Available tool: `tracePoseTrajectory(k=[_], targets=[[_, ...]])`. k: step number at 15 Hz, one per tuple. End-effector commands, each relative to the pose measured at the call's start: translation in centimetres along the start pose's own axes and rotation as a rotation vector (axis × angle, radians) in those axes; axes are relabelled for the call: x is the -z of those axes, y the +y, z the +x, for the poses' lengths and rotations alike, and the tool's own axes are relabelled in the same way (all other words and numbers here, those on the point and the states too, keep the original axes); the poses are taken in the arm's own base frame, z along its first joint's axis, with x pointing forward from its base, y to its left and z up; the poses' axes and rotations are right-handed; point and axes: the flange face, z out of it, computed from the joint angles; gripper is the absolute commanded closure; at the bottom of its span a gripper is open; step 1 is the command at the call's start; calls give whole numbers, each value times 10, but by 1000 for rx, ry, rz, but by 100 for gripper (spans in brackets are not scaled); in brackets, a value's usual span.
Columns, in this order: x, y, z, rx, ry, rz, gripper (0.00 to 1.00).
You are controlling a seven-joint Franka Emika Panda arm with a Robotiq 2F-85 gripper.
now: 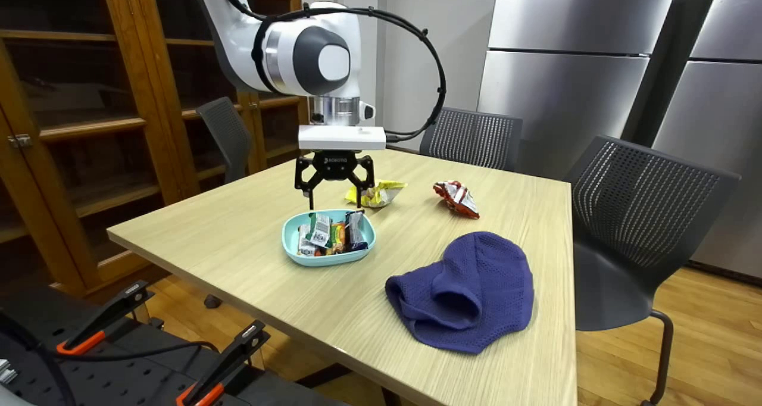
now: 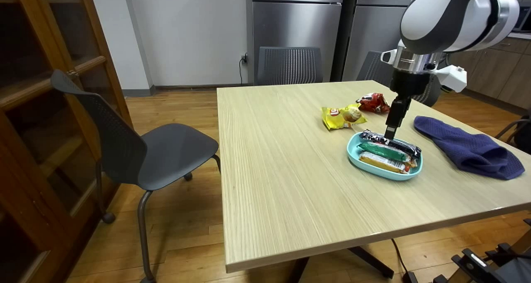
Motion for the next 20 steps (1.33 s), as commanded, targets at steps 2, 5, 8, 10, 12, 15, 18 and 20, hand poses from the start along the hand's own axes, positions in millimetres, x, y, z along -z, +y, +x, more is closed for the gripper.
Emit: tracePoseTrajectory(k=[2, 5, 8, 10, 12, 15, 18, 20], targets=[[33, 32, -23, -119, -5, 18, 0], [44, 57, -45, -205, 9, 5, 0], [44, 81, -66, -297, -2, 13, 0], [41, 95, -83, -357, -21, 21, 0], [37, 106, -101, -427, -30, 27, 0], [31, 120, -120, -599, -19, 32, 0], [16, 131, -136, -729, -25, 76, 0], [7, 137, -145, -807, -25, 103, 0]])
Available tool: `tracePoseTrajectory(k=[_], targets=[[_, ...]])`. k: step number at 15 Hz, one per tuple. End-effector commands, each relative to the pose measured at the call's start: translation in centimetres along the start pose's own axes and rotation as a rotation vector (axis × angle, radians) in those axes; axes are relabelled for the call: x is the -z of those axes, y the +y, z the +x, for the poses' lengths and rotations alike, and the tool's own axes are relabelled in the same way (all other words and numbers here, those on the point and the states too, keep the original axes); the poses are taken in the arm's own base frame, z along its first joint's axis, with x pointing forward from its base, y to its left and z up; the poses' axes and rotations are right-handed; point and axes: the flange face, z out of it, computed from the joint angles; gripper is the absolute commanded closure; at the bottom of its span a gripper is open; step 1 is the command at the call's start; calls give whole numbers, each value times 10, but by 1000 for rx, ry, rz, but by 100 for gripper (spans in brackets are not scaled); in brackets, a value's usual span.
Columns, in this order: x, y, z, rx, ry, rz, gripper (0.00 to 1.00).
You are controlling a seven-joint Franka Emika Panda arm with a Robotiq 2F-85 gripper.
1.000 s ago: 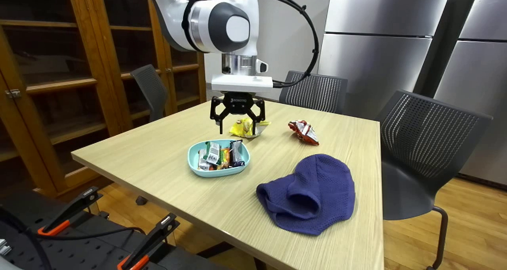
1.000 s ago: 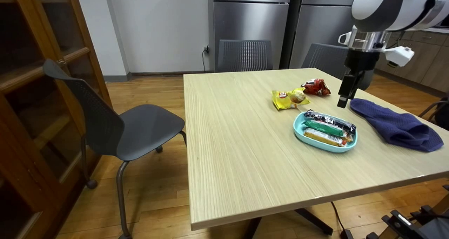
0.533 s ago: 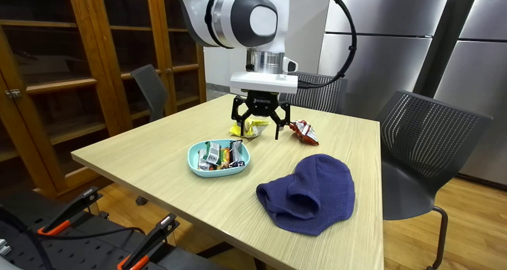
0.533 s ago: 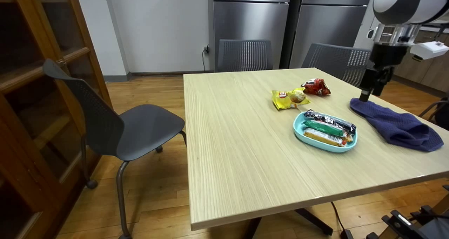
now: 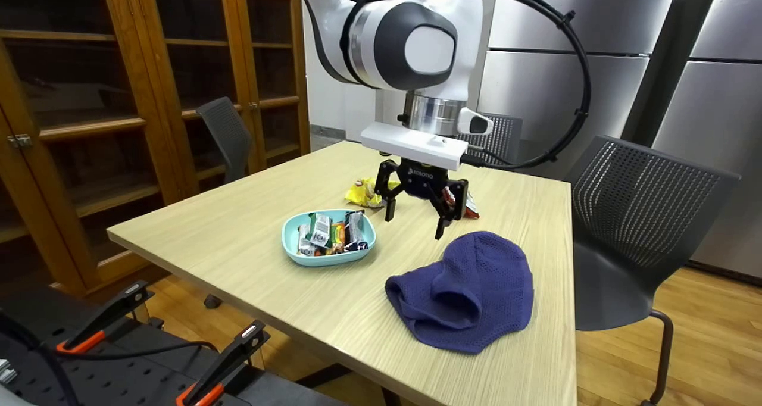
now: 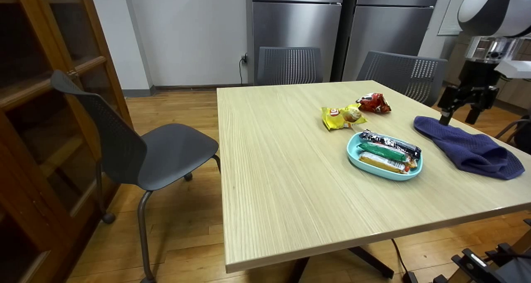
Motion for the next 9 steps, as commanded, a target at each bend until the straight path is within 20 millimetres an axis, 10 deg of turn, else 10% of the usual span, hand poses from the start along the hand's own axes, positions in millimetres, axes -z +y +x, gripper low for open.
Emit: tracePoseTrajectory(k=[1, 9], targets=[[-11, 21, 1, -152, -17, 47, 0], [-17, 50, -19, -307, -27, 9, 0]])
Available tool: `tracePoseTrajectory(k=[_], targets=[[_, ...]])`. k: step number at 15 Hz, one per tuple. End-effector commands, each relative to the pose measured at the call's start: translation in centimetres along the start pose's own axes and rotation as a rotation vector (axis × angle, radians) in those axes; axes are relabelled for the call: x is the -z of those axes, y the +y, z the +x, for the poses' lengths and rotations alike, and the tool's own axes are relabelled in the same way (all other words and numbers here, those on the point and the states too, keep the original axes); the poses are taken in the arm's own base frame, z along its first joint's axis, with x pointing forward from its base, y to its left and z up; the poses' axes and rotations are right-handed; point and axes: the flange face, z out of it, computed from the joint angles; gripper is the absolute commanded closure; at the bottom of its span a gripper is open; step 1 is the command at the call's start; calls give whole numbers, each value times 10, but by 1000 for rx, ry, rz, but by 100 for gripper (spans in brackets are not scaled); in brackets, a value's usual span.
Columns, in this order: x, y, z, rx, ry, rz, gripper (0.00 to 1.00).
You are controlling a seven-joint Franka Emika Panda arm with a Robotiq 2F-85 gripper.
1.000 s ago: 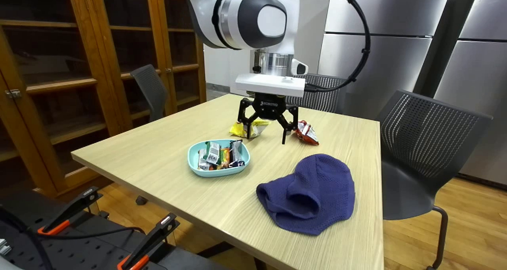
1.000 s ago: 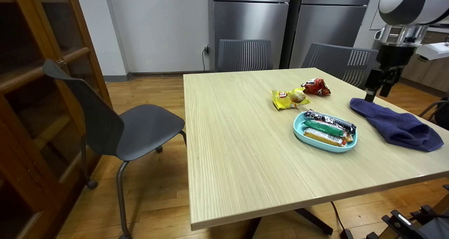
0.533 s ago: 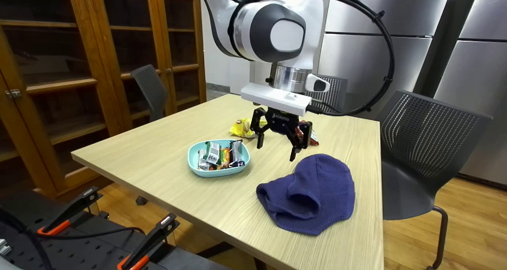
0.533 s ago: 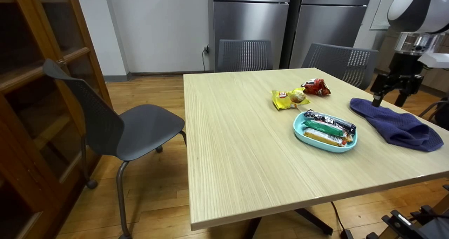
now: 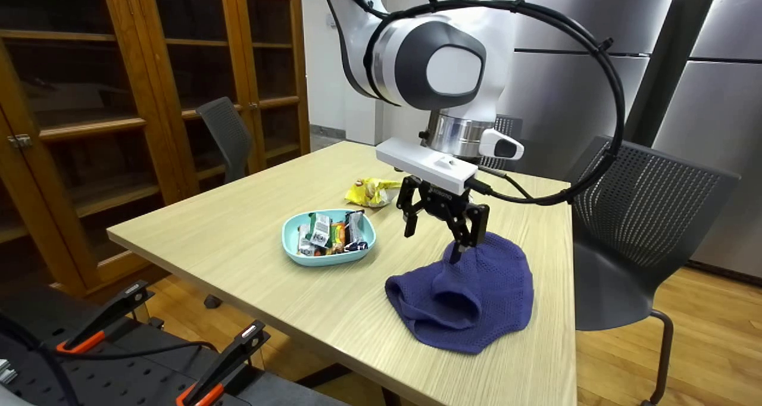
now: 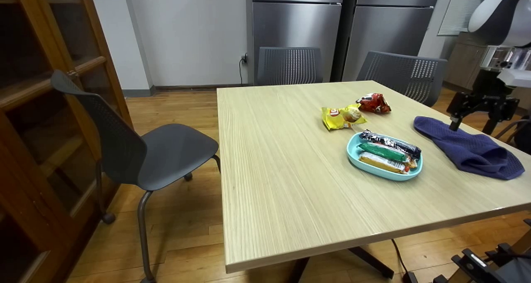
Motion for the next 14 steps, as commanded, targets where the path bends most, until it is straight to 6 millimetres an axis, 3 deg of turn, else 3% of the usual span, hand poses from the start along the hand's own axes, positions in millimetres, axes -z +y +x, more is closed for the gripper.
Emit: tracePoseTrajectory(k=[1, 5, 10, 14], targets=[[0, 12, -5, -44, -20, -14, 0], [0, 20, -12, -82, -22, -2, 0], [-7, 21, -6, -224, 15, 73, 0], [-10, 21, -10, -194, 1, 57, 0]])
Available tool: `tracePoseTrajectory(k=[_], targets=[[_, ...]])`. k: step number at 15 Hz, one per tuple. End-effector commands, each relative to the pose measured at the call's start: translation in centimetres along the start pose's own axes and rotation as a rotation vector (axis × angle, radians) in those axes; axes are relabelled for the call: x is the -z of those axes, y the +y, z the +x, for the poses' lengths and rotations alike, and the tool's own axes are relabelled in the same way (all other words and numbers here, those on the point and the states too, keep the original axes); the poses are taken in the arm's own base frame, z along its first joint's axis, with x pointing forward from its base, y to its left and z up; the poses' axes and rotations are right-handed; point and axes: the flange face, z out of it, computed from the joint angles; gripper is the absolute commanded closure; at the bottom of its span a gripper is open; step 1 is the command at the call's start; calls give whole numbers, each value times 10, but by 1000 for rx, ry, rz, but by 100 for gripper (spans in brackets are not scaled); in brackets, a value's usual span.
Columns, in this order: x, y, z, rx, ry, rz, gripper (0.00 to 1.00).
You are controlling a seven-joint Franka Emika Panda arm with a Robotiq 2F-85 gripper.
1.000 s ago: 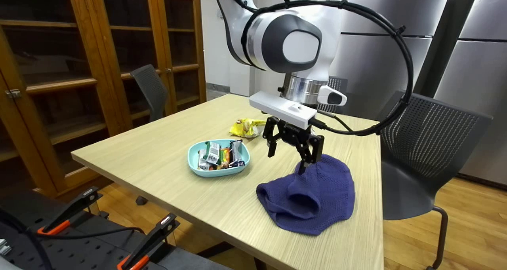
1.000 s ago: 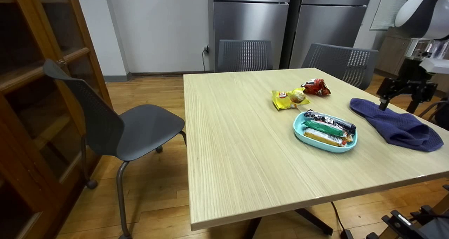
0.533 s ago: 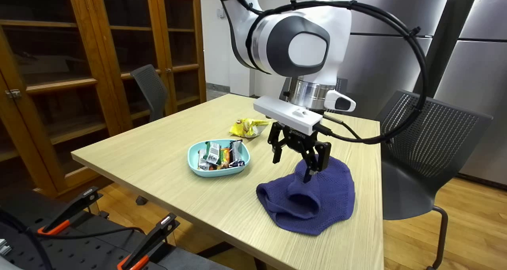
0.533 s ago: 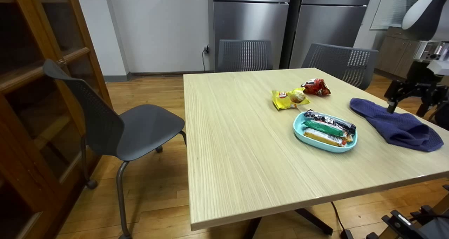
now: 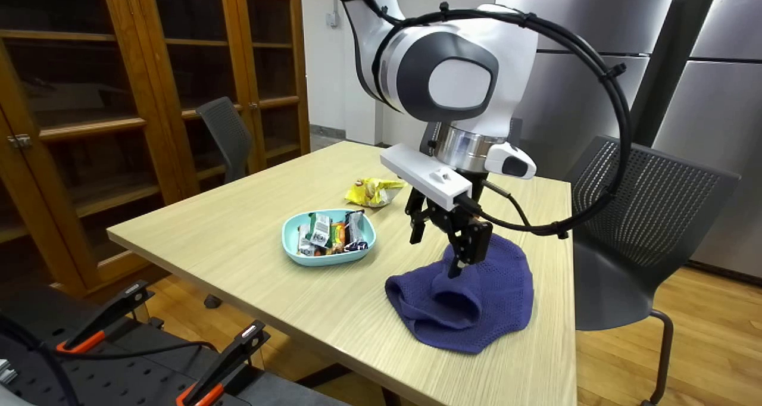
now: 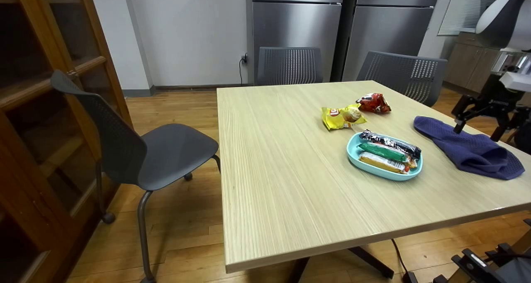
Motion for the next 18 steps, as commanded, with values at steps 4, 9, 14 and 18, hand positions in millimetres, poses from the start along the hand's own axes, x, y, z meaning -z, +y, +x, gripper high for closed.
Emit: tracePoseTrajectory(k=[4, 9, 14, 18], targets=[[1, 0, 0, -4, 0, -1, 0], [-1, 5, -6, -36, -12, 9, 0], [-7, 18, -15, -78, -16, 24, 0], [-13, 28, -12, -143, 7, 71, 0]])
